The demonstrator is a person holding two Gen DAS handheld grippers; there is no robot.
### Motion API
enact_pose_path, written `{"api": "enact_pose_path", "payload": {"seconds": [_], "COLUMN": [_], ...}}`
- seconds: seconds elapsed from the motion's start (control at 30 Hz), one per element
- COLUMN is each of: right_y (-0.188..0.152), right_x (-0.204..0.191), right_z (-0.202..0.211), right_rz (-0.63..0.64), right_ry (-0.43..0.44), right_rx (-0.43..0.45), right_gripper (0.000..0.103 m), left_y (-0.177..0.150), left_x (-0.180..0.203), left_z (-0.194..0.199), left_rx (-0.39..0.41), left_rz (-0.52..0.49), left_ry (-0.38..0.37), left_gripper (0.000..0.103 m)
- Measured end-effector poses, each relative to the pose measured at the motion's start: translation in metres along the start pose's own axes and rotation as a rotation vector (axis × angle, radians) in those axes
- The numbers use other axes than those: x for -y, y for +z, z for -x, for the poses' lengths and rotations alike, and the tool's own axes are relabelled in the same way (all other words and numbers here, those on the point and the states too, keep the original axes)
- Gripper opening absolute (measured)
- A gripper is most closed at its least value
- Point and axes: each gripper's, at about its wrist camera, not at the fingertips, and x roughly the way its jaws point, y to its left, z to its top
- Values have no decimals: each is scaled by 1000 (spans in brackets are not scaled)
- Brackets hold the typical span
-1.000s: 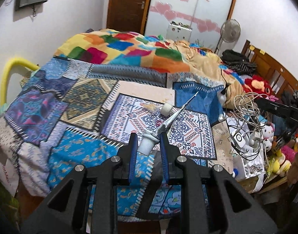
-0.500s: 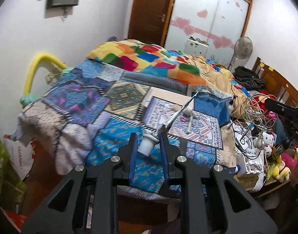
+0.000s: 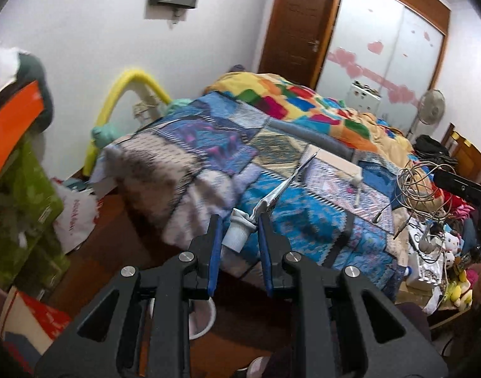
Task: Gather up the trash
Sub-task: 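Carry the cable and white plastic item down to the white bucket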
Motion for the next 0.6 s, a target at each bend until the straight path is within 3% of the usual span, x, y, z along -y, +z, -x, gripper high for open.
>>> {"api": "enact_pose_path", "payload": {"seconds": [0.3, 0.6], "right_y": [-17, -49], "right_x": [-71, -123], "right_z": [-49, -115], "right_rz": [109, 202], "right_ry": [71, 128], "right_rx": [-99, -256], "right_gripper": [5, 5], "left_y": [-31, -70], "left_x": [-65, -112], "left_z": [16, -3], "left_rx": [-23, -125], "left_rz": [65, 140], "left_ry": [94, 173], "left_gripper": [22, 22]}}
